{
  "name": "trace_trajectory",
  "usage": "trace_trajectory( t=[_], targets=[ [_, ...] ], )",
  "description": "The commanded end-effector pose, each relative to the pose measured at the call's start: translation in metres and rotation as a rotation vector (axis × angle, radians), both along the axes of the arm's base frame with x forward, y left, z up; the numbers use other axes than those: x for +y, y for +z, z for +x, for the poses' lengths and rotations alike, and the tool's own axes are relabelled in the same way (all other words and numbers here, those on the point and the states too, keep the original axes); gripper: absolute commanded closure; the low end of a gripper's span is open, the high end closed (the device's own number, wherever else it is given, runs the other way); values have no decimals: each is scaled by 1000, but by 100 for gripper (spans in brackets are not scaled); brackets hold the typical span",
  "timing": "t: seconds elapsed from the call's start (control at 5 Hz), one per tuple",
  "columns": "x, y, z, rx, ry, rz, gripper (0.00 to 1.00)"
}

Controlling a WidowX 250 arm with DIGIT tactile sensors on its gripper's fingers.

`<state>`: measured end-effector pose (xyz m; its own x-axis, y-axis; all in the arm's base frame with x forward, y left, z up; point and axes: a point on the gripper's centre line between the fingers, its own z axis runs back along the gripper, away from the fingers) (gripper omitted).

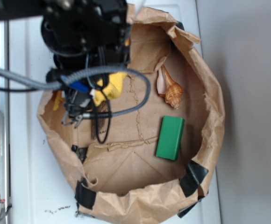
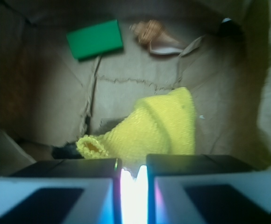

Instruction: Grab the yellow cloth.

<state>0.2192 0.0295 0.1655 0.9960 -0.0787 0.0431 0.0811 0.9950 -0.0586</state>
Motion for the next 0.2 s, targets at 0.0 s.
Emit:
trace_trajectory(
  t=[0.0],
  targets=[
    [-28,19,-4,-75,43,82,100]
  ],
)
